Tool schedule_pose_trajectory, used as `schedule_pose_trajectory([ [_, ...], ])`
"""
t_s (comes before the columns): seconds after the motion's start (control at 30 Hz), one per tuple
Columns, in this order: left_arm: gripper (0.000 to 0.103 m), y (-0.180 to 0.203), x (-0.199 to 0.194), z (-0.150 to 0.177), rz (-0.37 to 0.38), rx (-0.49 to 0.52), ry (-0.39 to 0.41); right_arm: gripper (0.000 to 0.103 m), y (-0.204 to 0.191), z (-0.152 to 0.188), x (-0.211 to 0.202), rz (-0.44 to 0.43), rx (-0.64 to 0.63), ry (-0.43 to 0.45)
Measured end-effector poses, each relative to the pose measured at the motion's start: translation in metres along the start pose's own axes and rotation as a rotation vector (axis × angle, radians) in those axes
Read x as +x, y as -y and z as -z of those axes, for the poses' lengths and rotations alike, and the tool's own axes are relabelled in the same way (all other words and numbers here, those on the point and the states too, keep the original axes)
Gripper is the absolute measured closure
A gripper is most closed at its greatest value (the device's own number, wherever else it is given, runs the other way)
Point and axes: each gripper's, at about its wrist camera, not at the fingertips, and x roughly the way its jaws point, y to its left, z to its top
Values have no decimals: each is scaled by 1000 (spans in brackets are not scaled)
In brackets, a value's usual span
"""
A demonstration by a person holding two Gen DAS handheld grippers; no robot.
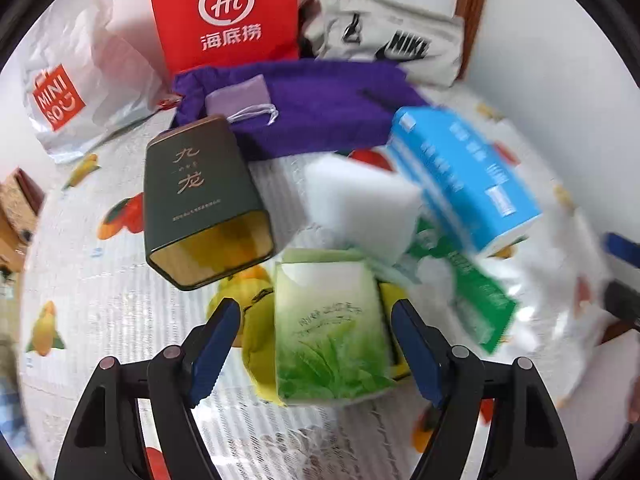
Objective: Organize soft objects
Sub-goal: 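Move the left gripper to the green tea-print tissue pack, then close the left gripper on the green tea-print tissue pack, then grasp the green sachet lying on the white gloves with the right gripper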
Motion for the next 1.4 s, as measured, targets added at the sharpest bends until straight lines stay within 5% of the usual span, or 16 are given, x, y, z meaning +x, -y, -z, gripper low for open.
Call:
schedule_pose_trajectory([
  [0.07,27,6,3,0,-55,33,18,9,0,4,-4,-13,4,4],
  [0.1,35,7,5,1,-77,41,17,9,-1,6,-7,-21,0,13],
  [0.13,53,7,3,2,-67,33,21,9,-1,8,-9,-22,-4,20],
  [0.17,55,5,2,2,-51,20,23,9,-2,11,-11,-18,-6,23],
  [0.43,55,-20,-37,16,27,-65,97,9,-17,23,-1,-30,-51,36],
  [0.57,55,-40,-45,31,5,-122,104,12,-30,24,19,-15,-104,12],
  [1.13,53,-94,-19,57,47,-284,35,21,-71,7,103,43,-282,-76],
  [1.17,53,-95,-18,58,52,-288,34,30,-71,6,105,46,-277,-77],
  [1.2,53,-96,-15,59,61,-296,30,53,-71,7,106,31,-275,-81],
  [1.23,53,-97,-13,59,67,-302,25,59,-72,6,107,20,-277,-88],
  [1.4,53,-100,-4,63,82,-316,8,64,-73,8,92,-10,-277,-83],
])
